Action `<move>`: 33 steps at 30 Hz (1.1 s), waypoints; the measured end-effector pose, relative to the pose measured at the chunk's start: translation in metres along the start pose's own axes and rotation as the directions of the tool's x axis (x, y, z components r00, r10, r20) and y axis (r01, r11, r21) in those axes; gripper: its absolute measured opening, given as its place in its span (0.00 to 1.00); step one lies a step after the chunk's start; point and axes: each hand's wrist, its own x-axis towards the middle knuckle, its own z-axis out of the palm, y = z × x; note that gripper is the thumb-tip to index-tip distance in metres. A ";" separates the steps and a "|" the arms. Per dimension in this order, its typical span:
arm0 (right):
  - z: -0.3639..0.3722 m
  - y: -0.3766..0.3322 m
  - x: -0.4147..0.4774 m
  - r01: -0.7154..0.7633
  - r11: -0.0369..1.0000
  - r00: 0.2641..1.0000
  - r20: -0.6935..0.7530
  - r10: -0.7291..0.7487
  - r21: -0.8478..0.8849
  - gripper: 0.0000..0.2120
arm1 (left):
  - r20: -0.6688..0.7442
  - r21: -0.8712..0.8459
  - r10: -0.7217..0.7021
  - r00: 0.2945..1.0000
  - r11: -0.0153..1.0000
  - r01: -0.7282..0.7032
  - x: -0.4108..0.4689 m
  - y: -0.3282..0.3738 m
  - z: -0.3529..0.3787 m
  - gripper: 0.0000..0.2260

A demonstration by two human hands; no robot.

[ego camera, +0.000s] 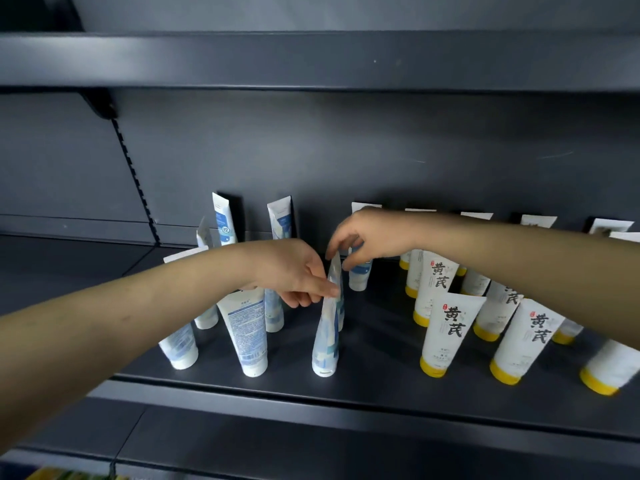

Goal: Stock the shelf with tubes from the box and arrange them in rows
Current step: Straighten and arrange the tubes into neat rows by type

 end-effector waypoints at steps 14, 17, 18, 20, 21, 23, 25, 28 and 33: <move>0.006 0.012 -0.007 -0.154 0.982 0.977 -0.169 0.133 -0.114 0.08 | -0.032 -0.051 0.052 0.998 0.997 -0.053 0.004 0.006 0.005 0.11; 0.002 0.016 -0.012 -0.174 0.977 0.974 -0.168 0.152 -0.127 0.08 | 0.010 -0.002 0.064 0.998 0.998 -0.064 0.003 0.002 0.004 0.12; 0.000 0.018 -0.014 -0.180 0.975 0.974 -0.165 0.157 -0.132 0.08 | 0.009 0.018 0.066 0.998 0.998 -0.066 0.003 0.002 0.004 0.12; -0.001 0.022 -0.019 -0.192 0.972 0.972 -0.163 0.170 -0.135 0.08 | -0.009 0.038 0.073 0.997 0.997 -0.073 0.003 0.002 0.005 0.10; 0.000 0.024 -0.021 -0.197 0.971 0.971 -0.165 0.174 -0.133 0.08 | -0.021 0.050 0.082 0.996 0.995 -0.081 0.003 0.002 0.006 0.09; 0.001 0.028 -0.022 -0.198 0.973 0.969 -0.175 0.176 -0.115 0.08 | -0.049 0.081 0.109 0.993 0.991 -0.105 0.005 0.004 0.008 0.07; 0.001 0.030 -0.023 -0.192 0.976 0.967 -0.189 0.170 -0.106 0.09 | -0.078 0.107 0.142 0.987 0.985 -0.134 0.007 0.005 0.009 0.06; 0.001 0.030 -0.022 -0.186 0.977 0.965 -0.208 0.162 -0.100 0.09 | -0.099 0.139 0.186 0.978 0.975 -0.171 0.010 0.007 0.013 0.05; -0.003 0.028 -0.020 -0.178 0.978 0.970 -0.187 0.156 -0.105 0.08 | -0.102 0.134 0.255 0.962 0.961 -0.241 0.015 0.009 0.018 0.05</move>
